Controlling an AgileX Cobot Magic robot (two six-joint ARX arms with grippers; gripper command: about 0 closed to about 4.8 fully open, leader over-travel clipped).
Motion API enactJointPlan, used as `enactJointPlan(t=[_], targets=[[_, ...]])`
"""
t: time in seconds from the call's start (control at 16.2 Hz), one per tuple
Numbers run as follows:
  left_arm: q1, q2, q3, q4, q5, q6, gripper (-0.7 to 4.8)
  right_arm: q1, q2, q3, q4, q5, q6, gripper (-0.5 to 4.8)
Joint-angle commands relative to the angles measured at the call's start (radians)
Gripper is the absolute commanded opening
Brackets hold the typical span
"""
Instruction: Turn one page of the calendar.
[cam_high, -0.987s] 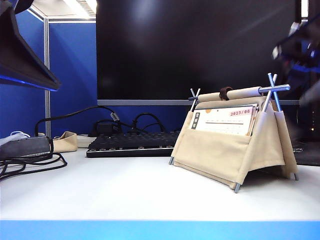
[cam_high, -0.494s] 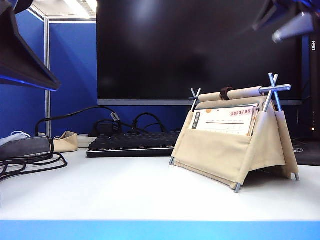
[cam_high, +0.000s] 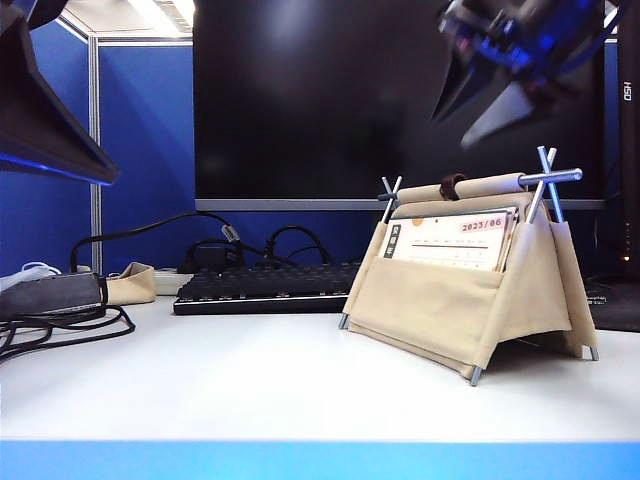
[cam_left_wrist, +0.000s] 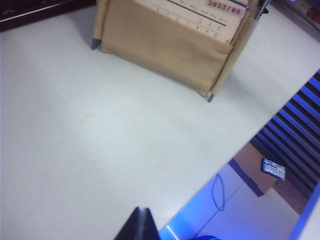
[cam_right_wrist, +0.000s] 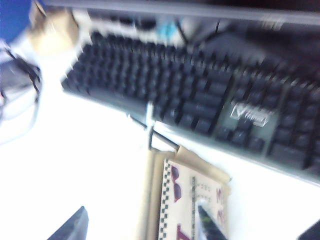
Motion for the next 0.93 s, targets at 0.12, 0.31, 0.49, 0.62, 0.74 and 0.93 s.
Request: enactJointPlan(t=[0.12, 0.31, 0.49, 0.62, 0.74, 0.93], targets=[[0.0, -0.001, 0.0, 0.018, -0.008, 0.004, -0.05, 0.059, 0.098, 0.037, -0.059, -0.001, -0.05, 2.74], [0.0, -0.001, 0.0, 0.017, -0.006, 0.003, -0.05, 0.107, 0.153, 0.037, -0.059, 0.016, -0.066, 2.09], [0.0, -0.002, 0.0, 0.012, 0.001, -0.002, -0.05, 0.11, 0.185, 0.037, -0.061, 0.013, -0.066, 0.08], [0.0, -0.002, 0.0, 0.006, 0.0, -0.004, -0.05, 0.11, 0.2, 0.037, -0.06, -0.068, -0.155, -0.04], [0.0, -0.002, 0.0, 0.003, 0.0, -0.004, -0.05, 0.11, 0.2, 0.037, -0.105, -0.211, -0.365, -0.04], [0.0, -0.002, 0.0, 0.003, 0.0, -0.003, -0.05, 0.11, 0.201, 0.037, -0.221, -0.227, -0.52, -0.05]])
